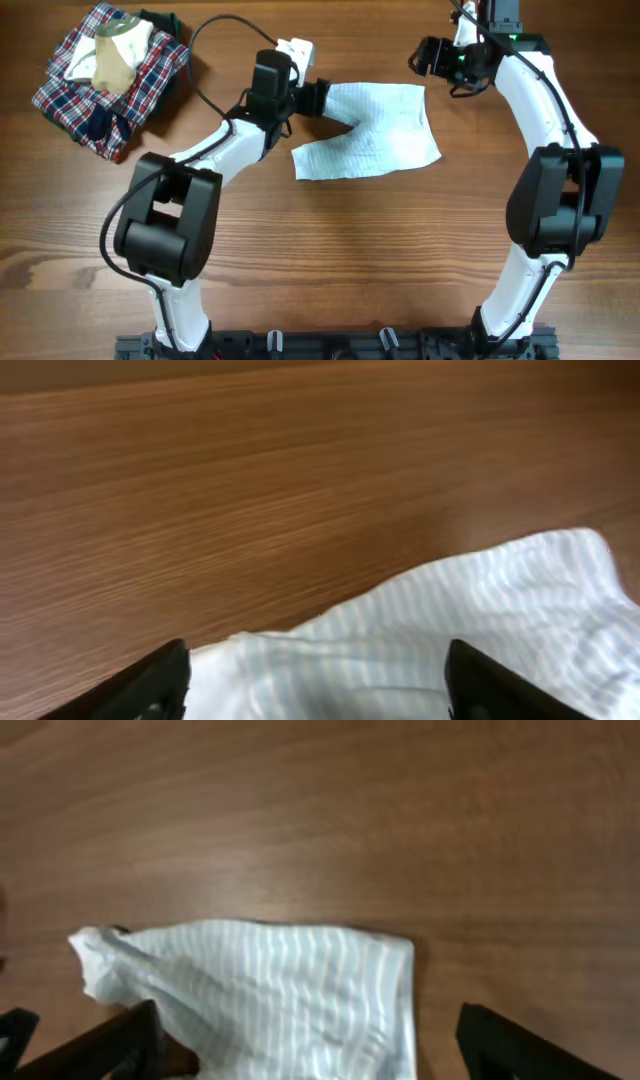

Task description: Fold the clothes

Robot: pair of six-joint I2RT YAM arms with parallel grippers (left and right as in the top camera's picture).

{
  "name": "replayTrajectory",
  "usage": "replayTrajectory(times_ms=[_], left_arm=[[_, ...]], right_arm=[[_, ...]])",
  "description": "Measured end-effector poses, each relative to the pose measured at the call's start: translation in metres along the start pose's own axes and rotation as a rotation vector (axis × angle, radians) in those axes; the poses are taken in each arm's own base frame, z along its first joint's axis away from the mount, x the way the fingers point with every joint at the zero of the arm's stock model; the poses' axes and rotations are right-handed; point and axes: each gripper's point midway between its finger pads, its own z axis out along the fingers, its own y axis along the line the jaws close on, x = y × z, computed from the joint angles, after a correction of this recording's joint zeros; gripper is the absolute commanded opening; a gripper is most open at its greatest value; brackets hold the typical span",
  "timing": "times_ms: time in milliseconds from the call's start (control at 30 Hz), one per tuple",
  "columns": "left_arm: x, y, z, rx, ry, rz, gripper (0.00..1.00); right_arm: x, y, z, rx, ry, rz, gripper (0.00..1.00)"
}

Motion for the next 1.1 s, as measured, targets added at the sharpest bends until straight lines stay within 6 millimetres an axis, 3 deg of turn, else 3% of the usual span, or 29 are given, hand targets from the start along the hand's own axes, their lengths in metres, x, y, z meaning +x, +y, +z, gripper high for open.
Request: replayTrajectory(times_ms=[167, 333, 533, 633, 767, 1100], left_arm=[[-0.001, 0.037, -0.004, -0.067, 0.001, -0.037, 0.83], [-0.004, 0.070, -0.011, -0.109, -0.009, -0.073, 0.82], [-0.017, 0.067, -0.008, -0.087, -0.072, -0.060, 0.82], [-0.009, 0.067, -0.001, -0.077, -0.061, -0.063, 0.83], [0.018, 0.070, 0.015, -0.069, -0.006, -0.084, 0.82], [0.019, 0.056, 0.022, -0.017, -0.022, -0.075, 0.82]], right_arm=[[-0.012, 0.029, 0.005, -0.052, -0.060, -0.076, 1.00], [-0.005, 0.033, 0.018, -0.016, -0.046, -0.091, 0.99], [0.012, 0.009, 0.048, 0.044, 0.016, -0.053, 0.99], [0.013, 0.007, 0.050, 0.051, 0.021, -0.051, 1.00], [0.014, 0.005, 0.053, 0.054, 0.026, -0.051, 0.99], [0.016, -0.006, 0.058, 0.104, 0.030, -0.066, 0.99]])
